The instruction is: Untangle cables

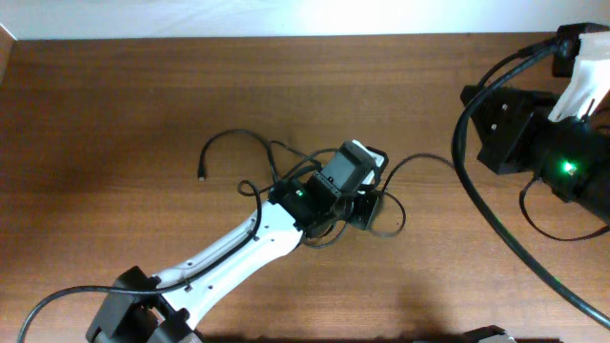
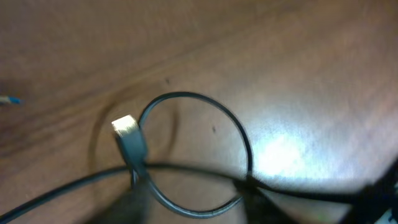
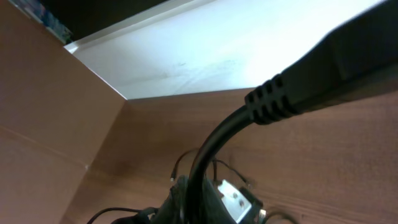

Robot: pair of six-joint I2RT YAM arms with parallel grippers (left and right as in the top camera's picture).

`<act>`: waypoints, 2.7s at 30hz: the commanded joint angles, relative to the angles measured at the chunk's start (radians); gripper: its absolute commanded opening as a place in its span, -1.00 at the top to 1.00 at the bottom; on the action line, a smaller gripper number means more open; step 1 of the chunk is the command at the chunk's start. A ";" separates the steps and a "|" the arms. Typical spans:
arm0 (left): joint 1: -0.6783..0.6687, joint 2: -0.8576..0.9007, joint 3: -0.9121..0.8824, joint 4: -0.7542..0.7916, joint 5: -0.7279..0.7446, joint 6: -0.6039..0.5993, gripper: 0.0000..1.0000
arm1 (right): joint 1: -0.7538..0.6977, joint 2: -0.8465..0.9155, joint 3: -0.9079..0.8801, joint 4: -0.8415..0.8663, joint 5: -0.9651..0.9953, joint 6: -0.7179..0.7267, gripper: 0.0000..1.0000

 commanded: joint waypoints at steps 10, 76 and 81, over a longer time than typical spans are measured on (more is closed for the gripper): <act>-0.051 0.004 0.002 -0.039 -0.188 -0.015 -0.99 | 0.004 -0.010 0.017 -0.003 0.160 -0.031 0.92; 0.470 -0.219 0.003 0.448 0.578 -1.369 1.00 | 0.227 -0.002 -0.786 0.514 0.103 -0.328 0.92; 0.488 -0.219 0.003 0.318 0.571 -1.353 1.00 | 0.227 -0.002 -0.785 0.541 0.185 -0.306 0.92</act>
